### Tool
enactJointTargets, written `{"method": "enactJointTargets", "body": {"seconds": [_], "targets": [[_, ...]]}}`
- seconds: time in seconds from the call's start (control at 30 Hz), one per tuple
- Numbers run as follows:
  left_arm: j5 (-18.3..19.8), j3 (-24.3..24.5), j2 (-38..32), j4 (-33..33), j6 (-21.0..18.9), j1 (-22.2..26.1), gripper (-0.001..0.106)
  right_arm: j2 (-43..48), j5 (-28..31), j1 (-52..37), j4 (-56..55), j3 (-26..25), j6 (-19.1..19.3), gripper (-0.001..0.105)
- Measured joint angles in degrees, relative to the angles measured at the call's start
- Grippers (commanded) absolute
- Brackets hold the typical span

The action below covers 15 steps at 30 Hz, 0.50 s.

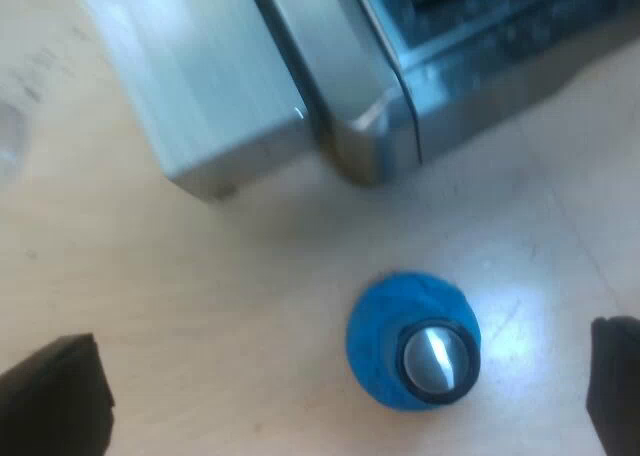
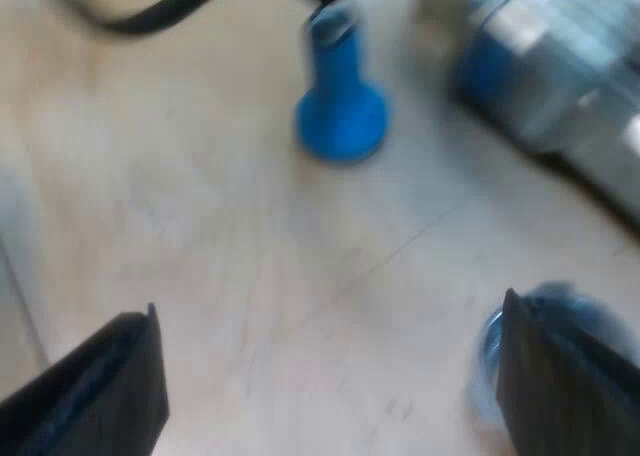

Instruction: Grind coffee beans and then tamp

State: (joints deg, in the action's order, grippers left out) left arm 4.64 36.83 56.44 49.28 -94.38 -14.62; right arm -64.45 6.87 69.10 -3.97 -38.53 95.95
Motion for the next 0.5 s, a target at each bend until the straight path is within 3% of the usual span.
{"method": "enactJointTargets", "body": {"seconds": [0.13,0.2,0.33,0.5], "targets": [[-2.6,0.7,-8.9,0.1,0.0,0.0,0.105,5.2,7.3,-3.4,-12.9,-7.5,-0.4,0.071],[-2.6,2.3,-11.2,1.2,0.0,0.0,0.105,7.2,7.9,-5.0,-17.6,-9.9,-0.4,0.071],[-2.6,8.2,-22.4,0.9,-1.1,0.0,0.105,11.8,7.9,-9.3,-29.7,-14.9,-0.4,0.071],[-2.4,11.1,-24.4,0.7,-3.3,0.0,0.105,14.9,7.9,-16.4,-39.4,-18.4,-0.4,0.071]]}}
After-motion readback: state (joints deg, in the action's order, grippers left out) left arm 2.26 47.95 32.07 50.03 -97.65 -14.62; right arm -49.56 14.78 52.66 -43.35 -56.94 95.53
